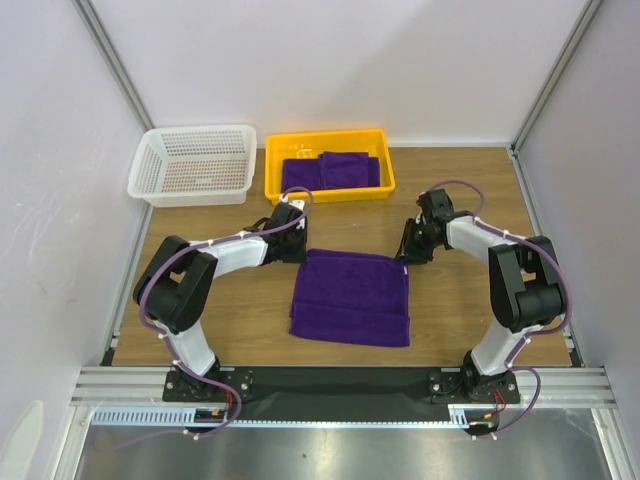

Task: Fold and stack the towels
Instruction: Fold the towel

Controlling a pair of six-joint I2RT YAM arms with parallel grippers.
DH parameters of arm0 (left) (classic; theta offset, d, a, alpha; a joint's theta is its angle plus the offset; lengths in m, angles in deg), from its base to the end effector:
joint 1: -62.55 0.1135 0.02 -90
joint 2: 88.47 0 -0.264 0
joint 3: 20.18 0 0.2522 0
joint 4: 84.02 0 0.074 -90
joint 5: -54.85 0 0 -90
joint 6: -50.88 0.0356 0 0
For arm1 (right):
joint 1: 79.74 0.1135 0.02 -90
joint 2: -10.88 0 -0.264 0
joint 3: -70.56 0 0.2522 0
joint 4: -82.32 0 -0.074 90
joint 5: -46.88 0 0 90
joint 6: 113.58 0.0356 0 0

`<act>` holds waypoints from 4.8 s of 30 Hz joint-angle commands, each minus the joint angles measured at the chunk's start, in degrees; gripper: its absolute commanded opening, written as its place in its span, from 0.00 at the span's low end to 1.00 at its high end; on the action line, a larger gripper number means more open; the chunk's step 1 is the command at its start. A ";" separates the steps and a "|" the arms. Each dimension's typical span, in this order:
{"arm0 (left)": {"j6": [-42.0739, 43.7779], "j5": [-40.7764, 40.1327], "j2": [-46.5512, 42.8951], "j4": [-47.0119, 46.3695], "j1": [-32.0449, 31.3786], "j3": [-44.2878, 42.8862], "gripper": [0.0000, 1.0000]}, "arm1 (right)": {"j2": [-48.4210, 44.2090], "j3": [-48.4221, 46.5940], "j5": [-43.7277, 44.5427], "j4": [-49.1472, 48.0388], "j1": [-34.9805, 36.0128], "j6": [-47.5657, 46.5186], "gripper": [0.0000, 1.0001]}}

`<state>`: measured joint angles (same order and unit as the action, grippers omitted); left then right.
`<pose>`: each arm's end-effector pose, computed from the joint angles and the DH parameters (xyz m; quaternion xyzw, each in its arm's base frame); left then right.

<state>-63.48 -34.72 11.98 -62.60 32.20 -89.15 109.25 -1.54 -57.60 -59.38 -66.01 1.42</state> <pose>0.3011 -0.1766 0.1540 0.0507 0.9467 -0.1493 0.2809 0.3196 0.0872 0.1651 0.0674 0.9657 0.1884 0.1652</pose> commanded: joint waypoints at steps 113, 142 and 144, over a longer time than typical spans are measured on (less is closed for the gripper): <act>4.14 -8.34 8.54 2.27 0.03 -17.40 0.06 | -2.13 0.43 13.41 -2.91 -0.91 -0.74 0.00; 13.11 2.91 16.45 -3.53 0.03 -22.49 0.58 | -2.30 -1.68 11.84 0.69 -1.70 0.41 0.36; 13.29 3.88 17.59 -3.71 0.03 -23.54 0.58 | -2.22 -1.33 11.67 0.52 -1.78 0.58 0.37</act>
<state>-51.96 -34.83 27.89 -63.65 32.16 -109.49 108.18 -1.63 -45.55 -59.18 -67.49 1.42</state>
